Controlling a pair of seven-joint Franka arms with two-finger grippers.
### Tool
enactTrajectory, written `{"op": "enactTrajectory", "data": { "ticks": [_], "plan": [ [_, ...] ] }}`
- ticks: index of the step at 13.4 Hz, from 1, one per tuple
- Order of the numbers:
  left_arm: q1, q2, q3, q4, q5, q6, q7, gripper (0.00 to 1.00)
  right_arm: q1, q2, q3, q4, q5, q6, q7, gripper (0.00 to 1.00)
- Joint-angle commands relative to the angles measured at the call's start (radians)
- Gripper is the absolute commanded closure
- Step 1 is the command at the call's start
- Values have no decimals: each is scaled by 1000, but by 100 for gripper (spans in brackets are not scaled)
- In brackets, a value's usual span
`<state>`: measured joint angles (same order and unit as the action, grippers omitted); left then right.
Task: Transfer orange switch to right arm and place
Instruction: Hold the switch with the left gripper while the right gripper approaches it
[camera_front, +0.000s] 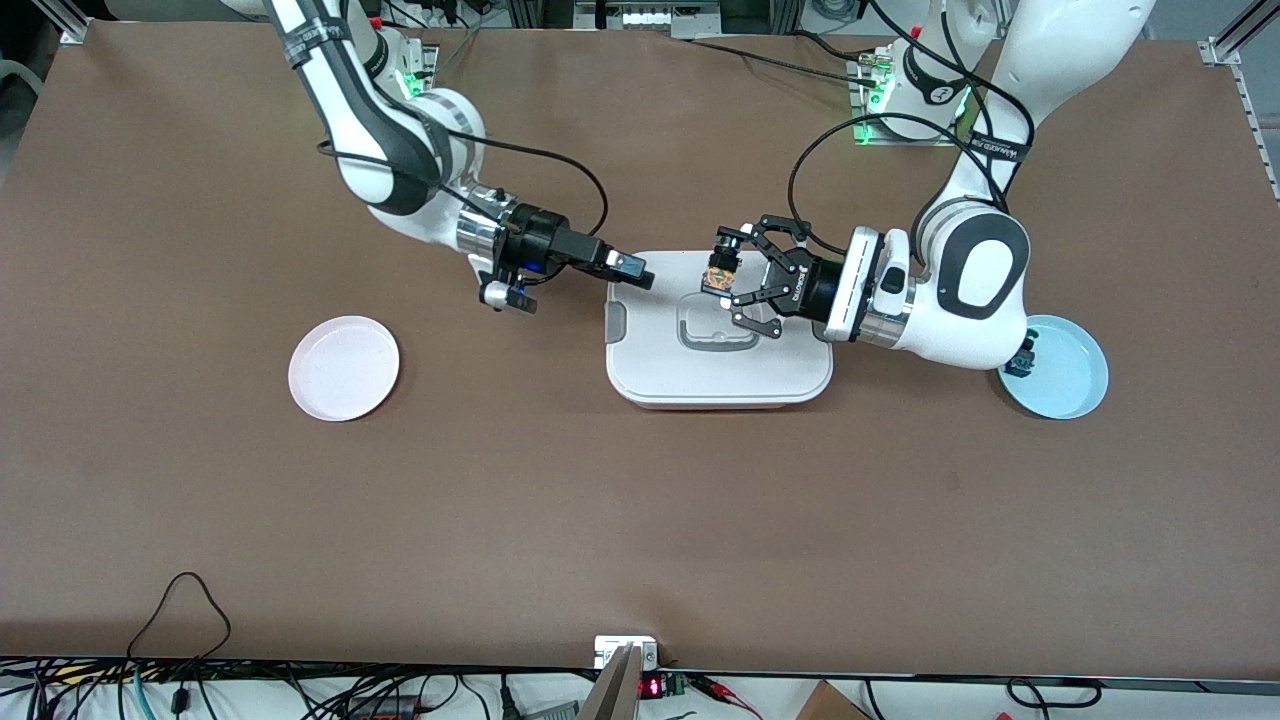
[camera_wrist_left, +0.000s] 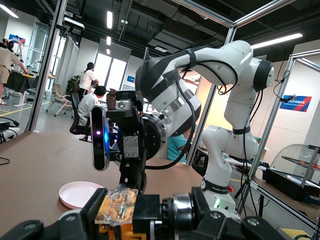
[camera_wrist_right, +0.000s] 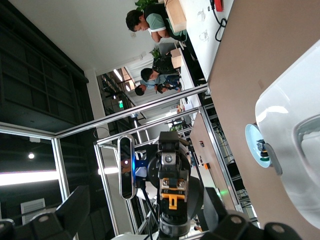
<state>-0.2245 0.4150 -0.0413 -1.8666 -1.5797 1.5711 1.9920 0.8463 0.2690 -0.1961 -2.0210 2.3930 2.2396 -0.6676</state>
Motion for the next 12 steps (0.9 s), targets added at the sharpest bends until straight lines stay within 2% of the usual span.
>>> {"op": "enactTrajectory", "data": {
  "ticks": [1, 5, 7, 12],
  "plan": [
    [-10, -9, 3, -14, -55, 15, 36, 100, 48, 30, -11, 53, 52, 64, 5, 0],
    [-10, -9, 3, -14, -72, 52, 48, 100, 88, 48, -11, 80, 121, 122, 3, 0],
    [-10, -9, 3, -16, -72, 55, 54, 100, 105, 73, -11, 142, 143, 197, 8, 0],
    [-10, -9, 1, -20, -72, 61, 56, 100, 143, 176, -11, 290, 199, 279, 8, 2]
  ]
}}
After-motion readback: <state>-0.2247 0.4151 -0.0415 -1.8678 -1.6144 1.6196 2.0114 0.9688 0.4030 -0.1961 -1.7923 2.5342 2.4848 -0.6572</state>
